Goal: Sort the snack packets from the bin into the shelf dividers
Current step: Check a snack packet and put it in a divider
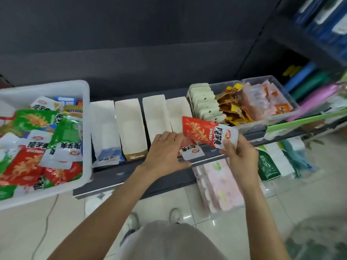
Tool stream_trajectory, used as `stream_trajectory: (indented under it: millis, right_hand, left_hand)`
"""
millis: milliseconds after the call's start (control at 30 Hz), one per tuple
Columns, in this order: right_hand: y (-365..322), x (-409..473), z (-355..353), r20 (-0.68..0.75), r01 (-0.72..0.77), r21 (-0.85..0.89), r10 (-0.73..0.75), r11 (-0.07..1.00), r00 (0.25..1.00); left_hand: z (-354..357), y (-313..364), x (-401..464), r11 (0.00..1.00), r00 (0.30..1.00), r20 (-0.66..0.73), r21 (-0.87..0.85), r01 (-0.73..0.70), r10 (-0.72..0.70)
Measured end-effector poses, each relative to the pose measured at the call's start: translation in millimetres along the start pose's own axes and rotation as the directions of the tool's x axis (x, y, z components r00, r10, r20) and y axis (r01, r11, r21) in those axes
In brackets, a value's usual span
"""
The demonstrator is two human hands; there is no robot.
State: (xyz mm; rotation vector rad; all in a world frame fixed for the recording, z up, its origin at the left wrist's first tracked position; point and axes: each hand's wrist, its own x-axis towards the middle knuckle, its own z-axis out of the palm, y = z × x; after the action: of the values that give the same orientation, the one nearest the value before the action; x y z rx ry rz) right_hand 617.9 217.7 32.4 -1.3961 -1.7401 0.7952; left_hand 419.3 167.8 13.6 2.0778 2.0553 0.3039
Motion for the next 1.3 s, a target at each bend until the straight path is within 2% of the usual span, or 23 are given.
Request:
stream_trajectory:
  millis: [100,167,267,367,433,600,700,767,867,1000,1133,1233,1300]
  right_hand:
    - [6,11,17,-0.037,0.144,-0.237,-0.157,0.961,0.987]
    - [7,18,30,0.002,0.307,-0.338,-0.325,0.89,0.946]
    - [13,29,45,0.119,0.516,-0.361,-0.51,0.777,0.852]
    - [18,37,54,0.283,0.639,-0.385,-0.575,0.665,0.768]
    - [18,37,57,0.415,0.682,-0.367,-0.544,0.633,0.729]
    - [36,30,53,0.669,0.699,-0.322,-0.37,0.638,0.645]
    - [36,28,45,0.709,0.665,-0.278,-0.319,0.693,0.629]
    - [31,27,41,0.716,0.667,-0.26,-0.324,0.698,0.619]
    - [11,25,37,0.639,0.695,-0.223,-0.436,0.683,0.634]
    - [-34,15,51,0.571,0.626,0.003,-0.515,0.78,0.639]
    - [-84,-4,92,0.617,0.526,0.171,-0.507,0.833,0.602]
    - [-119,-19,137,0.745,0.466,0.191,-0.437,0.864,0.505]
    - [-140,-28,173,0.787,0.463,0.191,-0.417,0.865,0.455]
  left_hand:
    - [23,10,-1,0.994,0.998,-0.002,0.085,0.067,-0.067]
    - [32,11,-4,0.997,0.994,-0.103,0.066,0.044,-0.037]
    - [46,5,-9,0.997,0.957,-0.292,-0.07,-0.02,-0.002]
    - [50,8,-12,0.992,0.947,-0.321,-0.117,-0.046,0.007]
    - [50,10,-13,0.989,0.95,-0.311,-0.14,-0.038,-0.008]
    - [53,9,-16,0.989,0.953,-0.302,-0.146,-0.011,-0.034]
    - [50,11,-23,0.984,0.944,-0.326,-0.178,-0.019,-0.04]
    - [39,14,-32,0.974,0.917,-0.391,-0.226,-0.016,-0.075]
    - [13,9,-54,0.961,0.815,-0.557,-0.275,0.001,-0.16]
    - [-28,-14,-95,0.948,0.672,-0.687,-0.308,0.075,-0.276]
    - [-62,-64,-151,0.867,0.578,-0.653,-0.437,0.241,-0.49]
    - [-80,-125,-189,0.727,0.474,-0.557,-0.583,0.362,-0.682]
    - [-87,-171,-204,0.665,0.461,-0.485,-0.614,0.426,-0.743]
